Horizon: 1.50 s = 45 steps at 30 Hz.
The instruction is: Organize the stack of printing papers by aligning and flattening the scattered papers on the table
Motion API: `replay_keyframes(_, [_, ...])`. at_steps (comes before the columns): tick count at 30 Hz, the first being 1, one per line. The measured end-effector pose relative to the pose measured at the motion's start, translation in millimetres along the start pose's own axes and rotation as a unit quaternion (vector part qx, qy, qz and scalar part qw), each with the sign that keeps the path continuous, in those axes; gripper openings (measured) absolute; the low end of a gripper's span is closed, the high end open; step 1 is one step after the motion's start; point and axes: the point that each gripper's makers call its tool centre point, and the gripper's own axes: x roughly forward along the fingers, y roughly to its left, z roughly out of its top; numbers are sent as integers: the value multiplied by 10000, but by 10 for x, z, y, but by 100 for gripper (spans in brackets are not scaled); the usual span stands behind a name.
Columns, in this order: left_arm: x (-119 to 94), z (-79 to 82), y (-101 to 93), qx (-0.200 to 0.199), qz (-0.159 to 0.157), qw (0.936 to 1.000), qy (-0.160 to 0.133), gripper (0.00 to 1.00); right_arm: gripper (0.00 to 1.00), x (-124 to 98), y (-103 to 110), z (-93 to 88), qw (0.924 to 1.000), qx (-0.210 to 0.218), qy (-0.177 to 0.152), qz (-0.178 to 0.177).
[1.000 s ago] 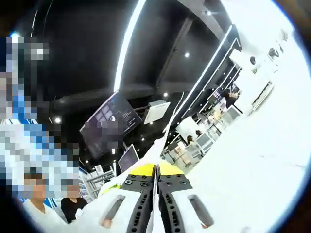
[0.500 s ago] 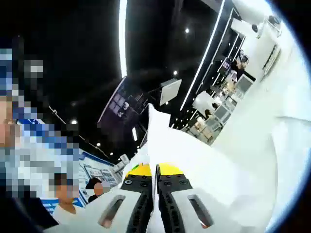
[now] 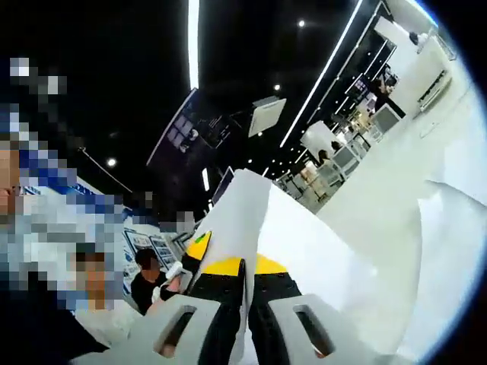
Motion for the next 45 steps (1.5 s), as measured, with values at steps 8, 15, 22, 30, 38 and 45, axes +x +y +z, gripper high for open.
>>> replay_keyframes(8, [-7,3,-10,38,-23,10000,-41,9,0,-2,35,-10,9993,165,-315,-113])
replay_keyframes(15, [0,16,-24,210,-60,9998,-45,6,0,38,-34,-43,9991,44,-301,-288])
replay_keyframes(22, [-1,-5,-39,208,-104,9997,79,6,0,39,-26,-56,9991,-35,-289,-300])
replay_keyframes(30, [5,-3,-150,340,-262,9990,116,6,0,31,-21,-65,9993,-92,-265,-236])
replay_keyframes(38, [4,-4,-201,418,-363,9983,170,6,0,35,-2,-103,9996,-171,-172,-168])
replay_keyframes(45, [24,-20,-281,278,-610,9974,258,6,0,24,-9,-94,9995,-173,-189,-157])
